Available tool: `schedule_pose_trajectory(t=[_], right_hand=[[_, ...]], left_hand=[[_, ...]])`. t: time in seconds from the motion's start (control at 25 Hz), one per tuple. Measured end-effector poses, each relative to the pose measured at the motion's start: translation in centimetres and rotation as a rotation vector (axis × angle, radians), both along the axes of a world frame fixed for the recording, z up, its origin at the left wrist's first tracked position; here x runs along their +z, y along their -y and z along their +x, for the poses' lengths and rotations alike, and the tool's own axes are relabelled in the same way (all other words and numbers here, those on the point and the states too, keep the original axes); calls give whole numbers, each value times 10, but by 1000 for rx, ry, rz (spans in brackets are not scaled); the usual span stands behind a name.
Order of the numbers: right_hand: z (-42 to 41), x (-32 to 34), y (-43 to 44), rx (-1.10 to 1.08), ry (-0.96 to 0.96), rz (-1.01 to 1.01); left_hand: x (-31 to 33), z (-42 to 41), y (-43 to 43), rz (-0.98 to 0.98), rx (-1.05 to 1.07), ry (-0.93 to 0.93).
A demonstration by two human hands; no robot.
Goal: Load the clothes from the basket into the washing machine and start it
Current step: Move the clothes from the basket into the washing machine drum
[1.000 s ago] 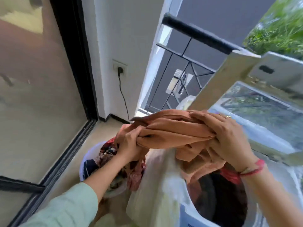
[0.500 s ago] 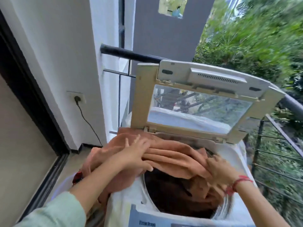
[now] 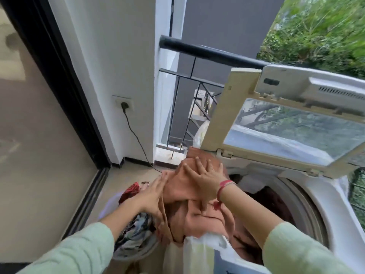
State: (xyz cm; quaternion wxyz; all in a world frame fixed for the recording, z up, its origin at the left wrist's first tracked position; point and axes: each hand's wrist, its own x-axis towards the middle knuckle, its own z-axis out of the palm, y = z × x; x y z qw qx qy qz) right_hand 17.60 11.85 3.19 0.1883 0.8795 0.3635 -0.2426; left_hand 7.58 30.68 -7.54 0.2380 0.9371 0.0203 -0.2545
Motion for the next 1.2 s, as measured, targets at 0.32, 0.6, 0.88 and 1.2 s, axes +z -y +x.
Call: schedule_pose_trajectory(t=[0.32,0.6,0.88,1.2], right_hand=[[-22,-12,13,37,31,360],[-49,-10,124,-16,252,929],[20,-37,302,-63,235,365],[22,-50,339,-226,-330,323]], left_hand=[[-18,-22,47,-483,163,186],[41,-31,104,-57,456,908],[60,64,248,647,-289,615],[-15,58,266,573,-532,-156]])
